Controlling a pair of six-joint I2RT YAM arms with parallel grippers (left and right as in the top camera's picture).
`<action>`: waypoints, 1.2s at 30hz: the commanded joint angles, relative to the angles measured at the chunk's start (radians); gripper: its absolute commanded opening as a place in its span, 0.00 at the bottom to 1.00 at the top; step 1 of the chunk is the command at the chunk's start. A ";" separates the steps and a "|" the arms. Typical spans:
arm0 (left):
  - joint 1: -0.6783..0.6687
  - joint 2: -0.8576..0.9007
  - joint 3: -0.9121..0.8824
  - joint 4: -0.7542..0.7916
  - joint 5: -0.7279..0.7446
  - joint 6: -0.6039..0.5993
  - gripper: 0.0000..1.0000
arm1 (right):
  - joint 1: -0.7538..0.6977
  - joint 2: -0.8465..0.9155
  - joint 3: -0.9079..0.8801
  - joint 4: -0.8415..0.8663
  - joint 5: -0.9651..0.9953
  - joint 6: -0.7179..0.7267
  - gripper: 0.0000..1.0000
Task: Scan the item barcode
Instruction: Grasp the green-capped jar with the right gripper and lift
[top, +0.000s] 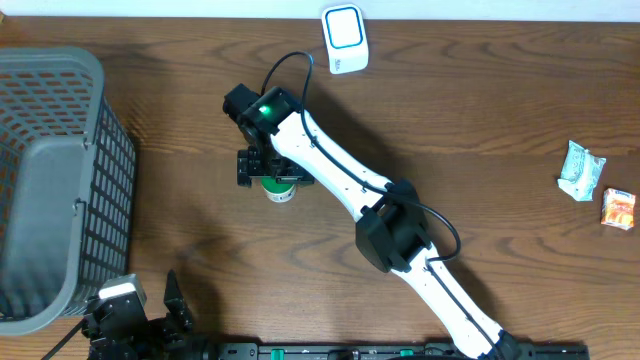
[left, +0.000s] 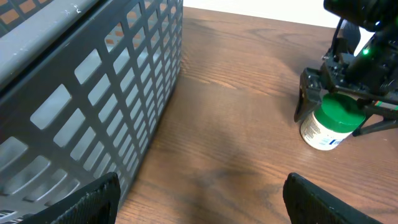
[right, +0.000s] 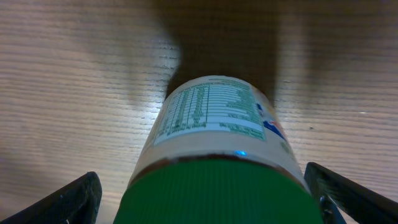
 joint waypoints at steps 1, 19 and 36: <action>-0.005 -0.005 0.000 -0.002 -0.009 0.017 0.84 | 0.006 0.014 0.014 -0.013 0.005 0.018 0.99; -0.005 -0.005 0.000 -0.002 -0.009 0.016 0.84 | 0.050 0.016 -0.051 0.018 0.084 0.026 0.90; -0.005 -0.005 0.000 -0.002 -0.009 0.017 0.84 | 0.043 0.016 -0.102 0.060 0.076 0.025 0.70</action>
